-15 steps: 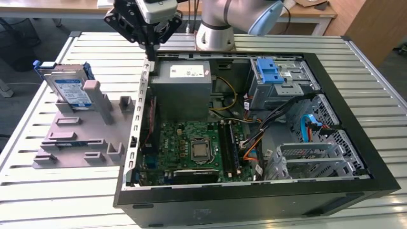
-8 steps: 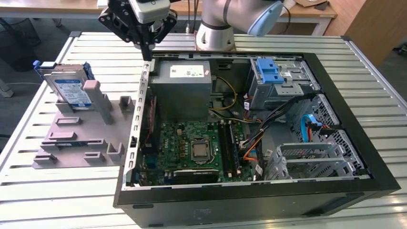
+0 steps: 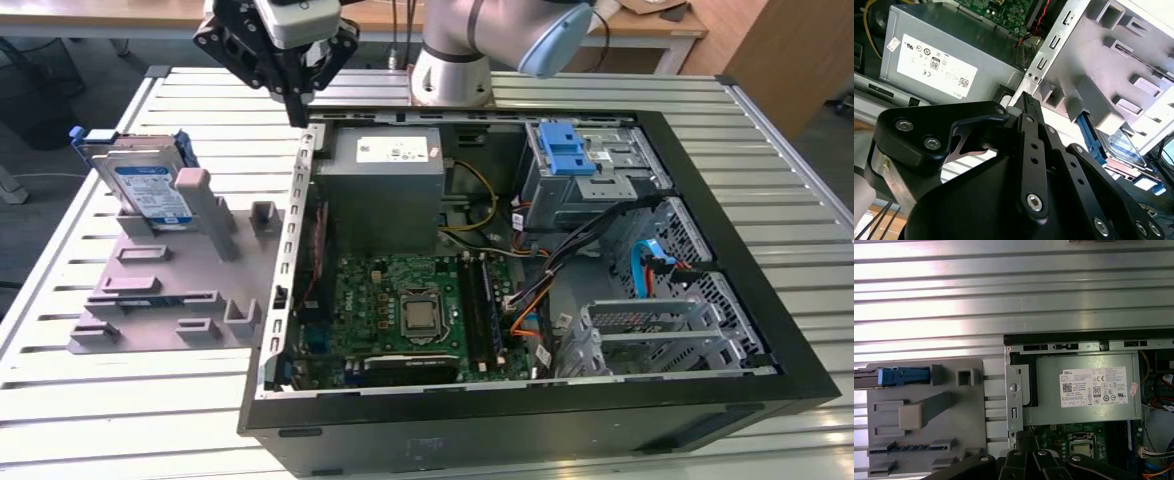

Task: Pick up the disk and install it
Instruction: 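Reach for the disk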

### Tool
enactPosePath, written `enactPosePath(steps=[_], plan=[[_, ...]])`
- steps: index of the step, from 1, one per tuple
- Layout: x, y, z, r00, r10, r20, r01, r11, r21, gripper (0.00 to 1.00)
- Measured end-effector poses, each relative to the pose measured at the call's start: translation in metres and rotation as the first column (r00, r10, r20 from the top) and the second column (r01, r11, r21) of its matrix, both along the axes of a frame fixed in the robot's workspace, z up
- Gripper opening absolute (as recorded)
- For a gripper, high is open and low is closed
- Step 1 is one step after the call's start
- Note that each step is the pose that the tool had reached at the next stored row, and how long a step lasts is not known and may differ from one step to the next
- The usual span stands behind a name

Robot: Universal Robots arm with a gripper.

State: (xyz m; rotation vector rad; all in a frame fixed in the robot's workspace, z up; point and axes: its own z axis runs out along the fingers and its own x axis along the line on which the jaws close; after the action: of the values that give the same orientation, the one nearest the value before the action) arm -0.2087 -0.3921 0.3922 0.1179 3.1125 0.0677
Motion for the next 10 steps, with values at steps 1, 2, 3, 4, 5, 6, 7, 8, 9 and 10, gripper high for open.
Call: enactPosePath(steps=[1, 2, 3, 4, 5, 6, 7, 8, 9, 10], plan=[[-0.0012, 0.0001, 0.0, 1.0, 0.0, 0.0, 0.0, 1.0, -0.0001, 0.11], [-0.0025, 0.0002, 0.0, 1.0, 0.0, -0.0001, 0.0, 1.0, 0.0, 0.11], [-0.0038, 0.0002, -0.0001, 1.0, 0.0, 0.0, 0.0, 1.0, 0.0, 0.11], [-0.0051, 0.0003, -0.0001, 1.0, 0.0, 0.0, 0.0, 1.0, 0.0, 0.11], [-0.0063, 0.0004, -0.0001, 1.0, 0.0, 0.0, 0.0, 1.0, 0.0, 0.11], [-0.0075, 0.0004, -0.0001, 1.0, 0.0, -0.0001, 0.0, 1.0, -0.0001, 0.11], [-0.0088, 0.0005, -0.0001, 1.0, 0.0, -0.0001, 0.0, 1.0, -0.0001, 0.11], [-0.0099, 0.0005, -0.0001, 1.0, 0.0, 0.0, 0.0, 1.0, 0.0, 0.11], [-0.0112, 0.0005, -0.0002, 1.0, 0.0, 0.0, 0.0, 1.0, 0.0, 0.11], [-0.0124, 0.0006, -0.0002, 1.0, 0.0, 0.0, 0.0, 1.0, 0.0, 0.11]])
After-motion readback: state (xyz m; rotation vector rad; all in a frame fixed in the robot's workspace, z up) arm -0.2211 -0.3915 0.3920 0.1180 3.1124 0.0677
